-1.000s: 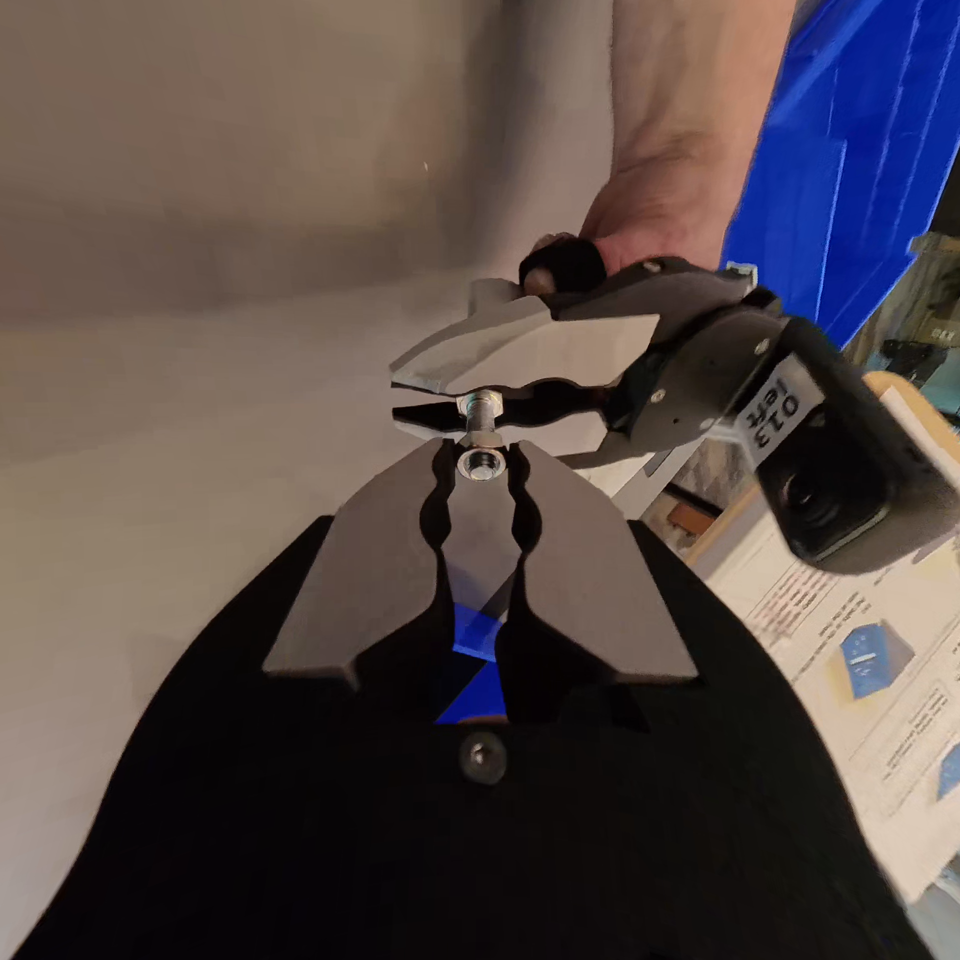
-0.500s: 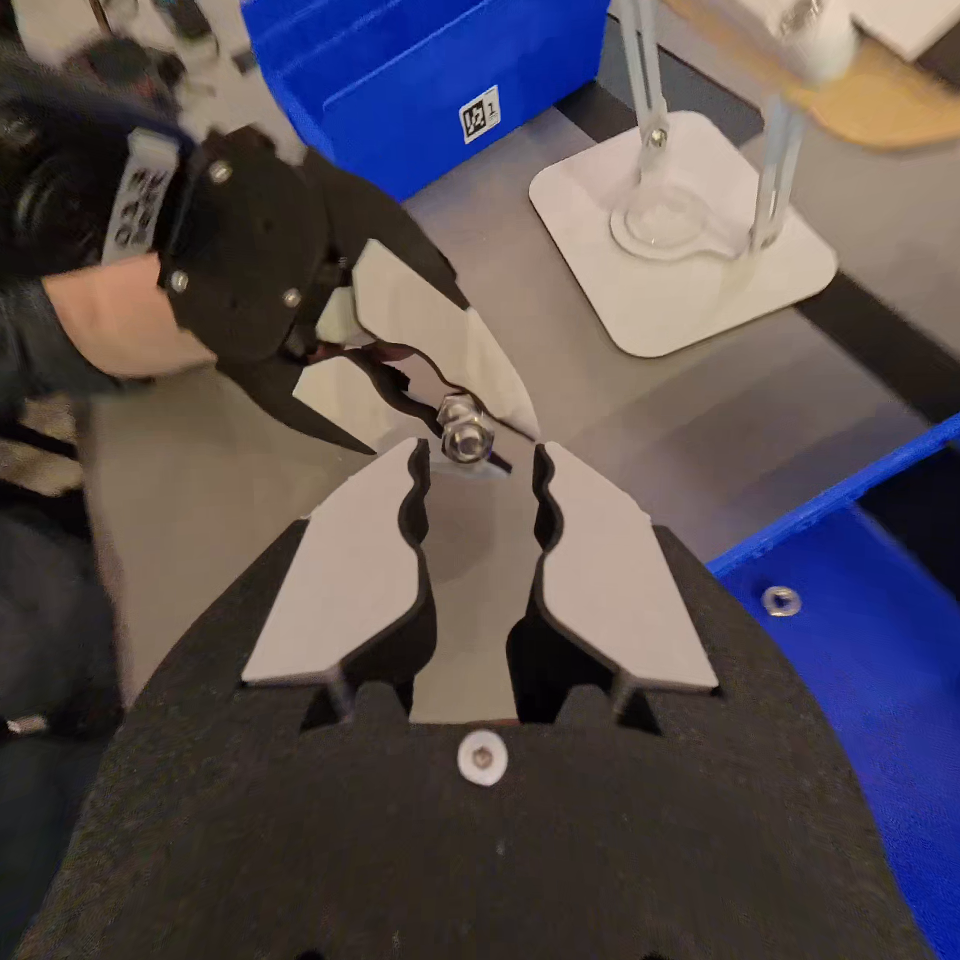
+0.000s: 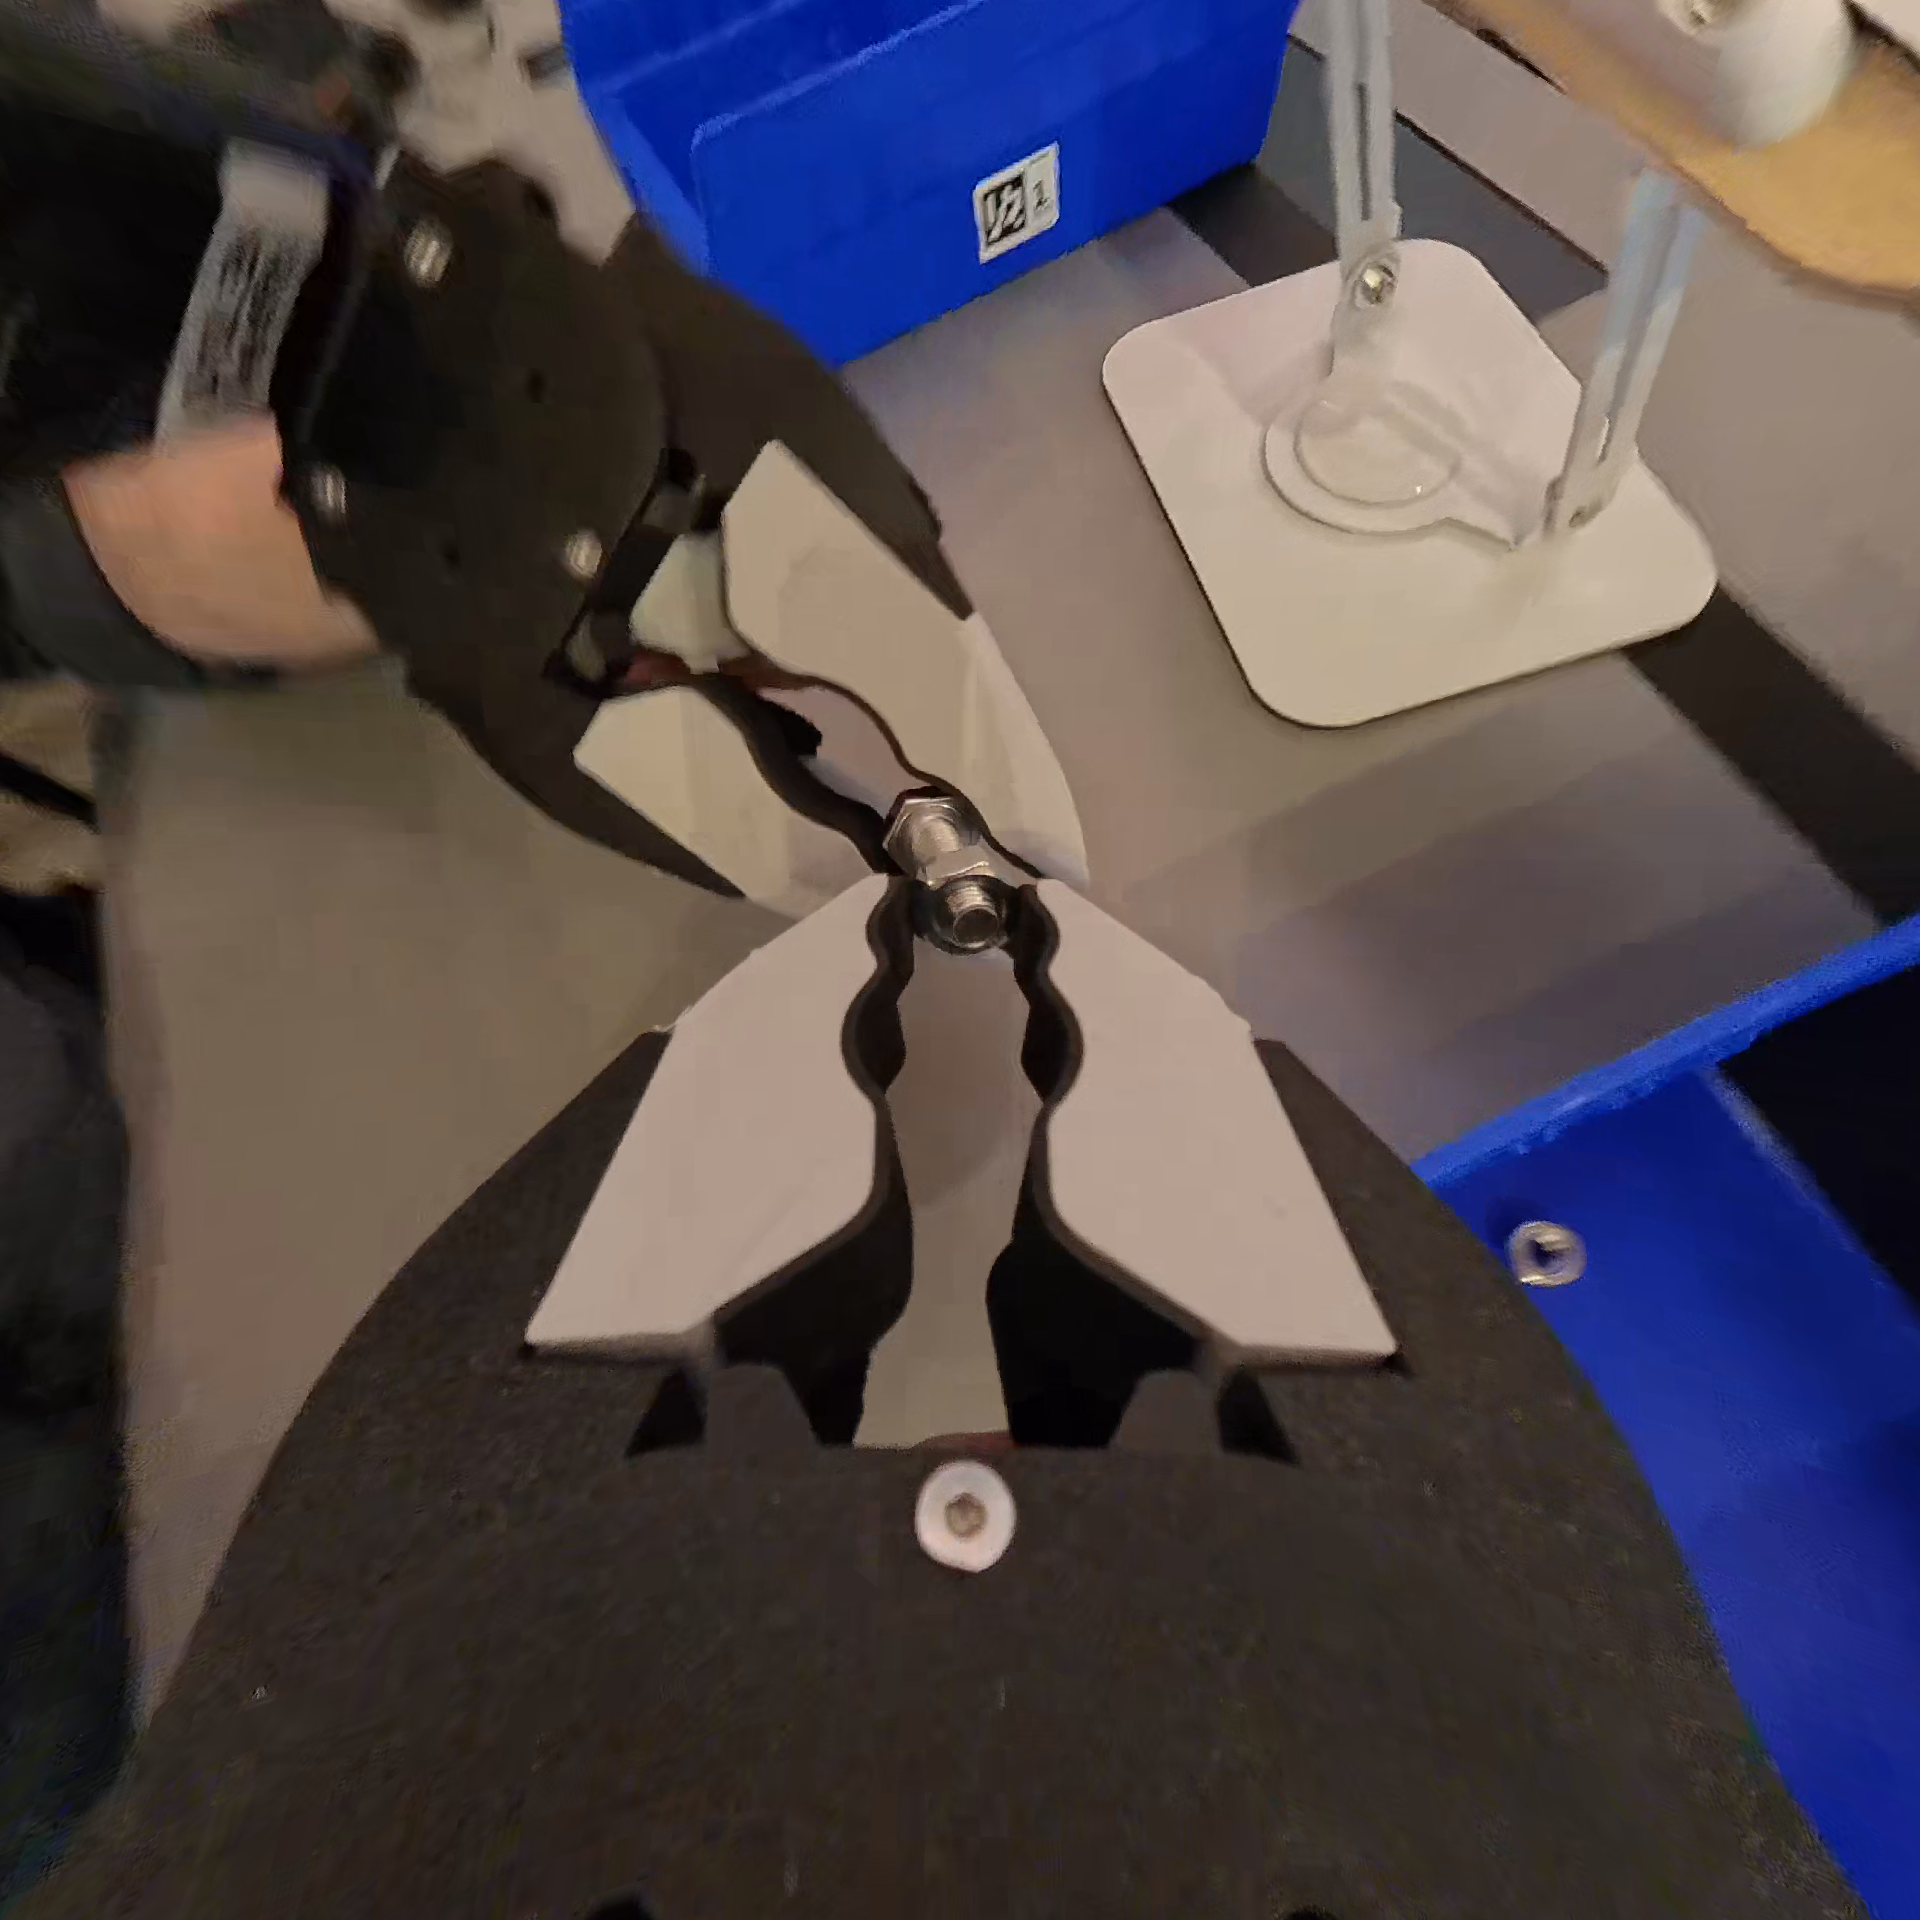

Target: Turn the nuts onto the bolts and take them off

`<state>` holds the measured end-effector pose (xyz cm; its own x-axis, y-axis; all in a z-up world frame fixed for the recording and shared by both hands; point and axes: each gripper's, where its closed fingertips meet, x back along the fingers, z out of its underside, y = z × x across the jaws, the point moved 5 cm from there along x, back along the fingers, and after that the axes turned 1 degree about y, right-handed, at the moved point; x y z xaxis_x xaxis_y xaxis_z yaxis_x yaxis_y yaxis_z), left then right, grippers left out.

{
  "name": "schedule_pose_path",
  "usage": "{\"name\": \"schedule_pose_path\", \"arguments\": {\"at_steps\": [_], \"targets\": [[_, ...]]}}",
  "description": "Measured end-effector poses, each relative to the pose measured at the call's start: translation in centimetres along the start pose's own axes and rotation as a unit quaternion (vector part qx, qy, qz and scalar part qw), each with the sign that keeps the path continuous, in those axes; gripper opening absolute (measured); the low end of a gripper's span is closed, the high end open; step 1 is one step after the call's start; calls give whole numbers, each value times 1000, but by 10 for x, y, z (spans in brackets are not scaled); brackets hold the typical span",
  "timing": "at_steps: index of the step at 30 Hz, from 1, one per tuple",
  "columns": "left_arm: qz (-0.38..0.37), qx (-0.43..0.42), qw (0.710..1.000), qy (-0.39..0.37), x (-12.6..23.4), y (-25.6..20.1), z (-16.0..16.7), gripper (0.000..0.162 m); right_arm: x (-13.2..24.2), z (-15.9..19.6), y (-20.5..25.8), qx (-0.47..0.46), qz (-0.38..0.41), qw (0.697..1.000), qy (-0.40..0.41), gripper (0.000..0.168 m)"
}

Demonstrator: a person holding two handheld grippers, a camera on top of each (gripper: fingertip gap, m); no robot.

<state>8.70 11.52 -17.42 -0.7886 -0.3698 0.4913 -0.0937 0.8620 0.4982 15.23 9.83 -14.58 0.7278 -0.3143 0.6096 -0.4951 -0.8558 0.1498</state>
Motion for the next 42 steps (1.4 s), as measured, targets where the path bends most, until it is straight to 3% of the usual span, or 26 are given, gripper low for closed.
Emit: {"name": "schedule_pose_path", "arguments": {"at_steps": [2,4,8,10,13,16,18,19,23,27,30,32,35,39,42], "targets": [[63,32,997,-13,1,-4,1,14,0,2,3,107,10,994,36,19],[147,73,986,-34,3,-11,1,14,0,4,9,235,26,969,78,19],[328,139,931,-78,7,-31,5,14,-2,5,30,466,23,875,130,18],[421,169,884,-109,14,-40,5,14,-3,3,43,548,19,824,144,18],[465,162,860,-133,21,-46,4,15,-4,-1,56,627,29,762,159,18],[464,159,860,-138,22,-45,4,15,-4,-2,57,647,38,742,170,19],[451,162,867,-137,20,-42,5,15,-4,-2,53,632,45,754,174,21],[437,161,874,-138,19,-40,5,15,-4,-3,50,616,50,767,175,35],[352,133,920,-113,13,-30,7,14,4,-7,38,514,67,842,148,44],[265,107,953,-101,8,-20,5,15,10,-8,21,291,49,949,107,40],[181,70,978,-73,3,-15,5,15,10,-3,9,105,5,993,60,38],[129,44,989,-54,0,-12,4,15,8,4,4,-7,-36,998,41,37],[70,0,997,-22,-3,-11,4,14,5,10,2,-88,-77,993,6,35],[48,-22,999,-9,-4,-15,1,14,-1,17,3,-105,-84,991,-9,19],[51,-28,998,4,-5,-16,4,14,-4,19,5,-69,-68,995,0,18]]}}
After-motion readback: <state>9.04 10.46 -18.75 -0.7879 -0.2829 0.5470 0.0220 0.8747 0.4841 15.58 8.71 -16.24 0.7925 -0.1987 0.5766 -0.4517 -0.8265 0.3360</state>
